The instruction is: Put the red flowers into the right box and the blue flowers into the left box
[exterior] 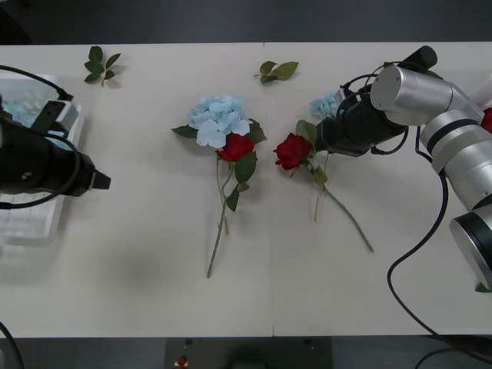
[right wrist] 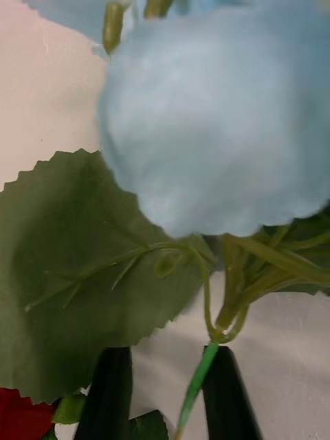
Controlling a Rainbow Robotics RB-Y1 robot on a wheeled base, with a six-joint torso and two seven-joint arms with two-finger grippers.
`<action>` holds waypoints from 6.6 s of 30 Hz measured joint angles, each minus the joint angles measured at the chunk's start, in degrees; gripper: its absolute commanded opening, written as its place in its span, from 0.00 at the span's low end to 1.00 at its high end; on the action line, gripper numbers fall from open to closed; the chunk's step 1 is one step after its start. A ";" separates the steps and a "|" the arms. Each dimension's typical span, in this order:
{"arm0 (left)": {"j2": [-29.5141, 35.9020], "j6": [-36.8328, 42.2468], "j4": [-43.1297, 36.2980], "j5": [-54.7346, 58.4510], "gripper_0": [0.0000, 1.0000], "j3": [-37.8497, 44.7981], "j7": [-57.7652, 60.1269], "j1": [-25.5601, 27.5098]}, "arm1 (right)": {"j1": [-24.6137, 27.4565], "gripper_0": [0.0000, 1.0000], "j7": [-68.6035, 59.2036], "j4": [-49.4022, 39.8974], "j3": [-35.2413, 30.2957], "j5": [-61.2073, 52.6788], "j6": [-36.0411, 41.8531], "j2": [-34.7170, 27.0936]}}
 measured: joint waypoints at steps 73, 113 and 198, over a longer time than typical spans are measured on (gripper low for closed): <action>-9.30 -39.36 47.82 -13.05 0.97 -38.53 19.19 -20.75 | 13.52 0.00 65.90 -28.92 10.71 -87.59 -6.92 -14.67; -4.84 -39.30 35.17 -15.42 0.00 -37.79 19.19 -18.49 | 16.73 0.00 65.90 -34.81 10.72 -89.38 -10.47 -14.68; 16.76 -20.88 29.35 6.82 1.00 15.99 -22.30 -6.27 | 16.78 0.00 65.92 -36.52 13.44 -89.40 -10.47 -12.35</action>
